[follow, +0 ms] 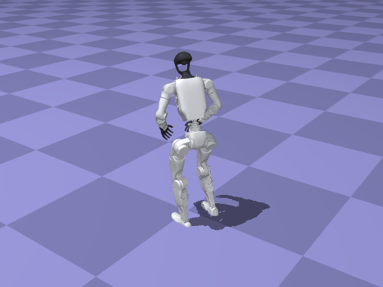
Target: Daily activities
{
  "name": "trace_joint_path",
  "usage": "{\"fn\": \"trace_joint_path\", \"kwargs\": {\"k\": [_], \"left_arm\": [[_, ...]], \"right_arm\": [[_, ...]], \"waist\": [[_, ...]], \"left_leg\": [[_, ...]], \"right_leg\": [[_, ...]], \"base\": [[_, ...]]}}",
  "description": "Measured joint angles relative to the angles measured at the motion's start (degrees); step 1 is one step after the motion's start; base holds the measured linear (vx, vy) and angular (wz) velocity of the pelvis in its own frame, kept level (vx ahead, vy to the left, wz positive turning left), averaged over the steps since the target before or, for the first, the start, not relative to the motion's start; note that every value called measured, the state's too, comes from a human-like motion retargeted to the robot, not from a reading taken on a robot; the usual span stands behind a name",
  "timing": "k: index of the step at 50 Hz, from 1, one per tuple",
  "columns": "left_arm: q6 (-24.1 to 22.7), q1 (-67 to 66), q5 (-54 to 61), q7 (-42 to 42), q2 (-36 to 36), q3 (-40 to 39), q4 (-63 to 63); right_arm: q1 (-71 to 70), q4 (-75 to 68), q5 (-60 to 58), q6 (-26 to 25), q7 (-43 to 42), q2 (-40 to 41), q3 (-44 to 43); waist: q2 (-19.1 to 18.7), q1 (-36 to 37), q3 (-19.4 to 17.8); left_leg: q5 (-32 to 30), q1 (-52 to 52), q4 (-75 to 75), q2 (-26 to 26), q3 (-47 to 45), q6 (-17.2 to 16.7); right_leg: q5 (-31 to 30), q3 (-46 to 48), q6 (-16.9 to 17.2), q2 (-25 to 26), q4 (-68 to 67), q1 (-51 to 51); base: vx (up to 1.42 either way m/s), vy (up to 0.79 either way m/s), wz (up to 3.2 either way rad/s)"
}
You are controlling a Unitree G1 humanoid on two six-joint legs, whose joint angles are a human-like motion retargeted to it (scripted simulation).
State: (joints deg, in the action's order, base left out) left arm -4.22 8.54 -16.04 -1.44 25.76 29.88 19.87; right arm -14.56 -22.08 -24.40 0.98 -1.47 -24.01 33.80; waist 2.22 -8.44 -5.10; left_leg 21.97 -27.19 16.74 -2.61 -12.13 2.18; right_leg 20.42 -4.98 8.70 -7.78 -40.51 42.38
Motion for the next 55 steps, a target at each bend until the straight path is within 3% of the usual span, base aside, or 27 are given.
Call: {"fn": "trace_joint_path", "kwargs": {"k": [5, 11, 13, 20, 35, 37, 40, 47, 55], "left_arm": [[-0.48, 1.16, -1.44, 3.15, 1.18, 2.68, -3.33], [-0.92, 0.91, -1.49, 6.12, 2.95, 3.37, -6.66], [-0.93, -1.83, -2.46, 5.76, 1.62, 4.08, -7.06], [-0.65, -5.15, -2.77, 3.42, 0.34, 2.55, -4.8], [-4.29, -9.05, 2.11, -2.11, 5.26, -4.17, -13.56], [-5.06, -10.5, 1.5, -3.41, 4.73, -3.6, -15.14], [-5.77, -7.45, 2.29, -4.8, 6.88, -4.31, -16.11], [-7.23, -5.01, 0.46, -9.48, 6.88, -3.69, -16.17], [-8.73, -3.41, 0.04, -9.74, 4.86, -2.39, -13.6]], "right_arm": [[-0.74, -1.71, -0.61, -0.45, 2.48, -0.17, 0.3], [-0.76, -3.98, 0.36, -1.35, 4.21, -0.05, -0.69], [1.78, -5.46, 0.23, -1.85, 3.54, 1.24, -0.5], [2.47, -10.17, 1.62, -2.23, 2.5, 2.42, -0.76], [2.14, -0.89, 4.82, 2.38, -1.58, -2.26, -1.29], [4.32, 0.87, 4.58, 3.13, -2.97, -1.99, -0.69], [2.06, 3.0, 6.0, 4.23, -3.56, -3.89, -0.83], [2.15, 6.13, 6.75, 7.01, -6.42, -5.21, 0.11], [4.54, 7.05, 8.95, 9.27, -5.36, -5.1, -0.42]], "waist": [[1.02, -1.72, 0.38], [0.63, -0.49, 0.98], [1.38, 0.05, 2.83], [0.9, 3.08, 3.18], [0.23, 5.71, -1.3], [0.57, 5.46, -0.48], [0.82, 5.7, -3.44], [1.84, 5.54, -6.05], [1.82, 5.44, -6.51]], "left_leg": [[-2.7, 1.92, -4.96, -2.84, -0.59, -0.38], [-5.36, 2.2, -8.41, -2.5, 0.01, -1.19], [-5.45, 0.21, -6.6, -3.08, -0.29, -1.06], [-3.68, -5.78, 0.41, -1.04, 1.06, -1.19], [-5.15, -14.1, 3.34, 1.49, 5.86, -2.76], [-4.99, -16.83, 5.58, 1.08, 6.37, -2.89], [-5.89, -15.58, 3.57, 1.27, 7.17, -3.19], [-4.1, -17.89, 8.59, 0.45, 8.31, -3.29], [-0.6, -20.19, 17.02, -0.99, 9.68, -3.14]], "right_leg": [[1.48, 0.83, 1.04, 0.17, -1.34, -0.92], [-0.56, 1.78, 0.93, 2.41, 7.11, -4.36], [-0.29, 1.45, 0.83, 1.63, 6.21, -2.87], [-1.96, 3.57, 0.15, 2.55, 8.98, -2.05], [-5.78, 8.54, -1.5, 4.68, 13.49, 0.64], [-5.03, 8.74, -1.87, 4.07, 10.72, 3.25], [-5.71, 9.05, -2.43, 4.64, 12.63, 1.73], [-2.9, 9.17, -3.58, 3.76, 6.23, 3.81], [-0.18, 9.0, -3.85, 2.37, -4.41, 6.08]], "base": [[-0.04, 0.08, 0.26], [-0.01, 0.0, 0.07], [-0.06, -0.07, 0.24], [-0.05, -0.06, 0.2], [-0.05, -0.04, 0.31], [-0.05, -0.03, 0.44], [-0.03, -0.03, 0.28], [-0.03, -0.02, 0.37], [0.0, -0.02, 0.47]]}}
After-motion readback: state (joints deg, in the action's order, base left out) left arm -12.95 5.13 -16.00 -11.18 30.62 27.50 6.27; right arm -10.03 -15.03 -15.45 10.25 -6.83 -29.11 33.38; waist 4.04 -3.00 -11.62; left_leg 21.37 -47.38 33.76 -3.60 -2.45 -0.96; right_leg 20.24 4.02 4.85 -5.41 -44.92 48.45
